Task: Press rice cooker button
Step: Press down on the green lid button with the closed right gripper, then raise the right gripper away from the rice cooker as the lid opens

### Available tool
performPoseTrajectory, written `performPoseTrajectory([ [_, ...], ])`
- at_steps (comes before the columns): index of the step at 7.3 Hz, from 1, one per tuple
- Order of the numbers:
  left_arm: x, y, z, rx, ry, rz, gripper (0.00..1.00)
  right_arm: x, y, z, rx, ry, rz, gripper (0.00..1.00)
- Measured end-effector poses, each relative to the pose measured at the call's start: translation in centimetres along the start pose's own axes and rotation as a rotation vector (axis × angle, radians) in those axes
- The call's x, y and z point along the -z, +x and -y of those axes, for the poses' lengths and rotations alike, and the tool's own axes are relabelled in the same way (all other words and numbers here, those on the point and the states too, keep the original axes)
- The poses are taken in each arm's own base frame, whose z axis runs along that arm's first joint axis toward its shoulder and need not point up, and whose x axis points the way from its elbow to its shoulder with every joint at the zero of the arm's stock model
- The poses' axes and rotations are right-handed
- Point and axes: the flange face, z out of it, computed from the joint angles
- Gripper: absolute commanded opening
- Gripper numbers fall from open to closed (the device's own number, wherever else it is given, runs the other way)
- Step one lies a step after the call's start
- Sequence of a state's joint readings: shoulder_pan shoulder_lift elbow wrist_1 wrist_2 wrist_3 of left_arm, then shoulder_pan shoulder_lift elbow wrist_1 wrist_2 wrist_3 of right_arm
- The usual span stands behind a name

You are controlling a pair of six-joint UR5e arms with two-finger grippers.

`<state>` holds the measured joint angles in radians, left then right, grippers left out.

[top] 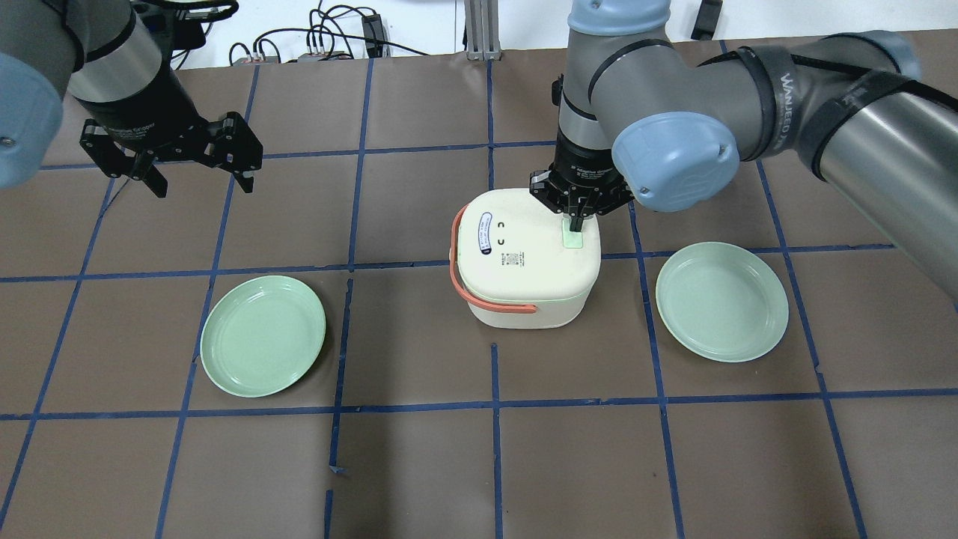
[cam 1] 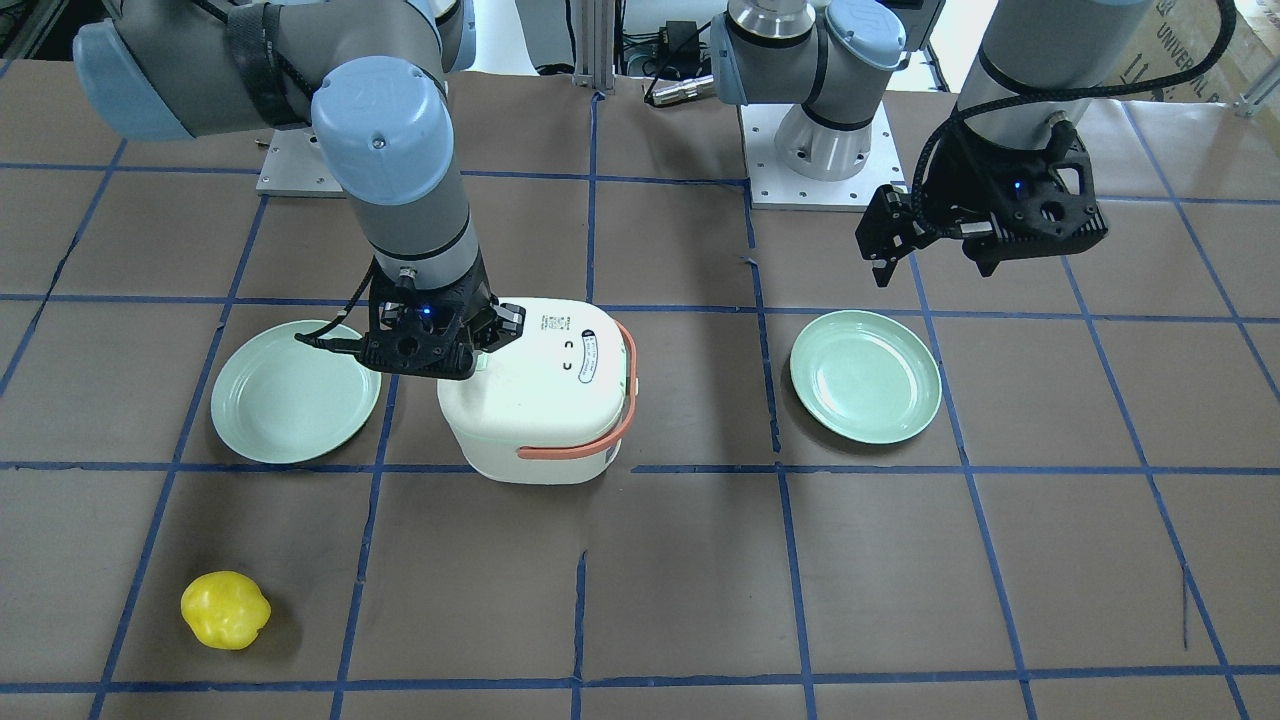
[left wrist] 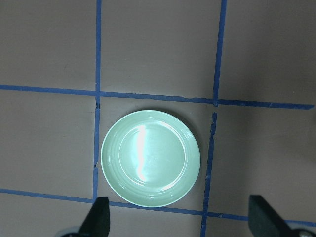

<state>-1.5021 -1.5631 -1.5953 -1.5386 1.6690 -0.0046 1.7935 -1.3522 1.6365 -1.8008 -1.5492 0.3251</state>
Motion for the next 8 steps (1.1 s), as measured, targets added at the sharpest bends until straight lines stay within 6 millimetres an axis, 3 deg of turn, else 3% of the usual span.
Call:
performPoseTrajectory([
  [5,0.00,-0.02,0.00,0.000,0.000,0.000,1.00,-0.47,-0.04,-0.15,0.000,-0.010,0.003,0.09],
  [6,0.01,-0.02,0.01,0.000,0.000,0.000,1.00,-0.47,-0.06,-0.17,0.000,-0.010,0.003,0.17],
  [7,0.02,-0.02,0.01,0.000,0.000,0.000,1.00,-0.31,-0.10,-0.12,-0.003,-0.007,0.005,0.35],
  [8,0.05,-0.01,0.00,0.000,0.001,0.000,1.00,0.33,-0.18,0.05,-0.006,0.008,0.011,0.45],
])
